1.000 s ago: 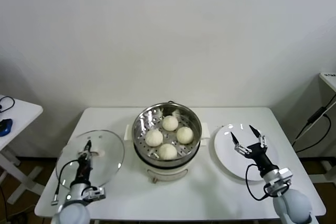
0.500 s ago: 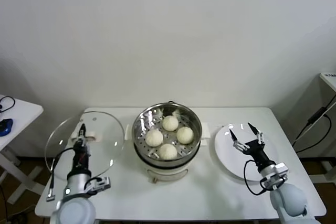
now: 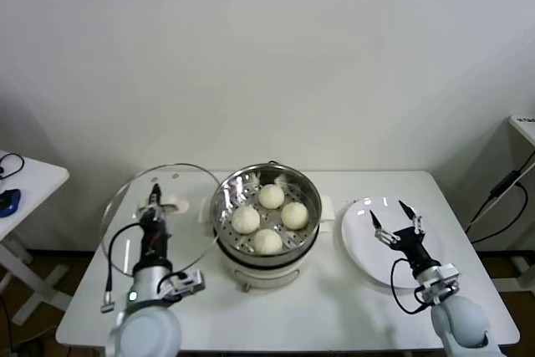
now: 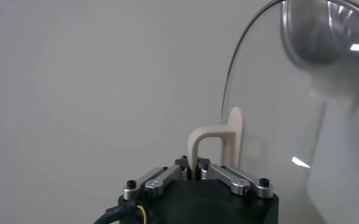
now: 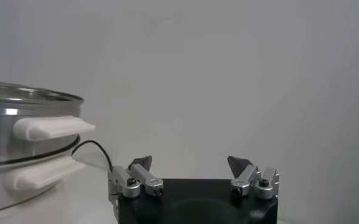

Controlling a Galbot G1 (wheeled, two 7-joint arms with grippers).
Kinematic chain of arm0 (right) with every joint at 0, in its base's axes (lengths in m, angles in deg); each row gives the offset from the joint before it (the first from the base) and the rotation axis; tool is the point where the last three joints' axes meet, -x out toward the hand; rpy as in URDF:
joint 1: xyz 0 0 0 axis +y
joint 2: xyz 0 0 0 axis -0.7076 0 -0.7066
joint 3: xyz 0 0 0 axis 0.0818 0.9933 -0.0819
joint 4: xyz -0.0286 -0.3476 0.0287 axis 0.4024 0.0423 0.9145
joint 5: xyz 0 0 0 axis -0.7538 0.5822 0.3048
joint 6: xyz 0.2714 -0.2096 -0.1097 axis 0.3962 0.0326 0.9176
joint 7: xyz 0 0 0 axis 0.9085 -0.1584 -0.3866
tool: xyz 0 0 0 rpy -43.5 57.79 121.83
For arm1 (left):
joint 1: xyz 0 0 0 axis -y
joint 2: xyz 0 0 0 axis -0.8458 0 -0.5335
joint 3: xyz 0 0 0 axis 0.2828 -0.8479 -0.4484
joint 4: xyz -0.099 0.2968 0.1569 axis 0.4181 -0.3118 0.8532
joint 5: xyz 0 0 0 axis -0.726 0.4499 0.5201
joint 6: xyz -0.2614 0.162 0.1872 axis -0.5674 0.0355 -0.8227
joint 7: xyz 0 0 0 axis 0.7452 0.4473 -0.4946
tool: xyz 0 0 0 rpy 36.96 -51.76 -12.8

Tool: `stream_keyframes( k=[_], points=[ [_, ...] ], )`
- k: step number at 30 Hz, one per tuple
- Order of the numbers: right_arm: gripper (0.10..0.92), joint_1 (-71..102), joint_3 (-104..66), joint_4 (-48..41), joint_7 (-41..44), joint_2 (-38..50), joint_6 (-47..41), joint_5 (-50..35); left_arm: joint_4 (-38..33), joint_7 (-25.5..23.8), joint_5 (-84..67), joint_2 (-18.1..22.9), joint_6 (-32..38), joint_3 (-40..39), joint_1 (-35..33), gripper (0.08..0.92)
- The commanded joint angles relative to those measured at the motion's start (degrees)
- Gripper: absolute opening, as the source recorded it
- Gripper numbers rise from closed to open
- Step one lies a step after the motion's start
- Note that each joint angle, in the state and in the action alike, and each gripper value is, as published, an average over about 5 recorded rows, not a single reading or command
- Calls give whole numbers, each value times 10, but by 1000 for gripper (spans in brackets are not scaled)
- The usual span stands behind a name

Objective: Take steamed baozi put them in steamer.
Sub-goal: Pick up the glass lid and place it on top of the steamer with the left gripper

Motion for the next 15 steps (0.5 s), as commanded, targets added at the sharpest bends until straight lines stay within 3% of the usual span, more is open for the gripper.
stream_keyframes(
  k=[1,15],
  points=[
    [823,-2,-6,-8,0,-4,3,9,27,-22,-38,-19,-90,-158,113,152],
    [823,-5,-11,-17,1,-14,7,22,74,-105,35,41,-99,-233,182,152]
  ],
)
